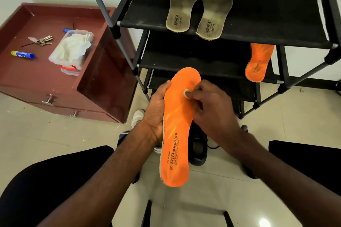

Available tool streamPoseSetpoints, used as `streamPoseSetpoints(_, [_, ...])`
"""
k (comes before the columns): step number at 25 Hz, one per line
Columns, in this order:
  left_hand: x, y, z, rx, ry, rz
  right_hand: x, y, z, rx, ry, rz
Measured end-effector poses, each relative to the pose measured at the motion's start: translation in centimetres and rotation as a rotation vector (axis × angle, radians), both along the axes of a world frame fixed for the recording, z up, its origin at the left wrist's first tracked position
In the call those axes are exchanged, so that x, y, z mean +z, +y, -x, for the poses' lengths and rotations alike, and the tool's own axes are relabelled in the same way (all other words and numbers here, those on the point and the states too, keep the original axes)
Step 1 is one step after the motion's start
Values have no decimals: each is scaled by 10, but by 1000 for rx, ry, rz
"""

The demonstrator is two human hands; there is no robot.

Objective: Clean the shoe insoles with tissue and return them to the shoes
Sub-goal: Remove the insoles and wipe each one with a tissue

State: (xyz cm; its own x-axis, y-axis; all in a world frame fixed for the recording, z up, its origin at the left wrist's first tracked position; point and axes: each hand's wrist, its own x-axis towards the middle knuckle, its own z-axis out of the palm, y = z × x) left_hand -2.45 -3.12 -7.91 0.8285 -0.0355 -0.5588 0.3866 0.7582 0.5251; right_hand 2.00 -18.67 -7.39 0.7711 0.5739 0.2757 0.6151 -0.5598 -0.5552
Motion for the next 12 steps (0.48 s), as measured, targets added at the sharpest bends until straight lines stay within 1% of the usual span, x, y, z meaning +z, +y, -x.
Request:
streamPoseSetpoints(2, [-3, 5, 0, -29, -27, 110, 0, 6, 21, 146, 24, 9])
streamPoseSetpoints(4, [-5, 8, 0, -43, -42, 136, 1, 8, 21, 217, 94, -16])
streamPoseSetpoints(5, [-6, 10, 1, -40, -49, 126, 1, 8, 16, 203, 122, -36])
streamPoseSetpoints(8, [-3, 5, -2, 0, 13, 63, 1, 4, -1, 14, 113, -60])
streamPoseSetpoints(10, [-2, -1, -5, -11, 67, 7, -1, 5, -4, -85, 127, -37])
streamPoseSetpoints(12, [0, -4, -3, -38, 88, -35, -5, 4, -5, -127, 149, 5])
